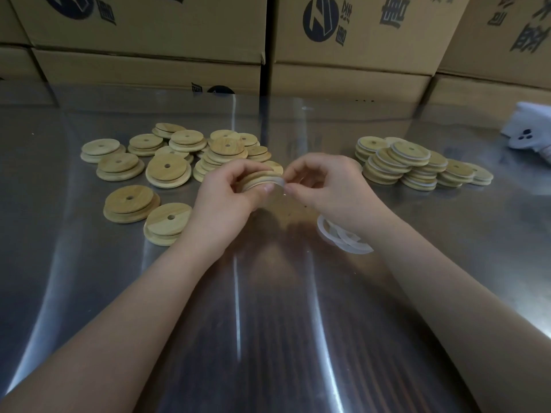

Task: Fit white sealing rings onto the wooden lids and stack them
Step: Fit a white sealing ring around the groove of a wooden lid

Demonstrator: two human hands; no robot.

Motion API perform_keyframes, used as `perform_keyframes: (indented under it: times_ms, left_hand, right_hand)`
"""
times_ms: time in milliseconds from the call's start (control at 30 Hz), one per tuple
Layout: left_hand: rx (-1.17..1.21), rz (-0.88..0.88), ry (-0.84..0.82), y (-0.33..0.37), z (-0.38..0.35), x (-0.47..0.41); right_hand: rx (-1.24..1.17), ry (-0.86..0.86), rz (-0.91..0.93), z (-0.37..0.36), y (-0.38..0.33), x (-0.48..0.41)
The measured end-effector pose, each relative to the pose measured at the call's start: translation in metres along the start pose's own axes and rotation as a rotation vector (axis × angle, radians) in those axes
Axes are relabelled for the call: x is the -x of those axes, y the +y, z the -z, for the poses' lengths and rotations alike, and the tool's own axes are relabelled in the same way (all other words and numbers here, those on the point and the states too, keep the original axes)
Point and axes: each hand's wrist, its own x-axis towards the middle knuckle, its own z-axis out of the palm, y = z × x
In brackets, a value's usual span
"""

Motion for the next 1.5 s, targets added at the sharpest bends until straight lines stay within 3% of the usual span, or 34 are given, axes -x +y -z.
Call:
perform_keyframes:
  times_ms: [267, 733, 1500]
  left_hand:
    - [0.157, 0.084, -0.014, 0.002, 0.0, 0.001]
    - [0.006, -0.02, 0.017, 0.008, 0.002, -0.002]
    - [0.069, -0.011, -0.016, 0.007, 0.002, -0.001]
  right_hand:
    - [-0.218, -0.066, -0.175, 0.002, 0.004, -0.002]
    - [-0.099, -0.044, -0.118, 0.002, -0.006, -0.001]
    - [-0.143, -0.073, -0.114, 0.005, -0.004, 0.0]
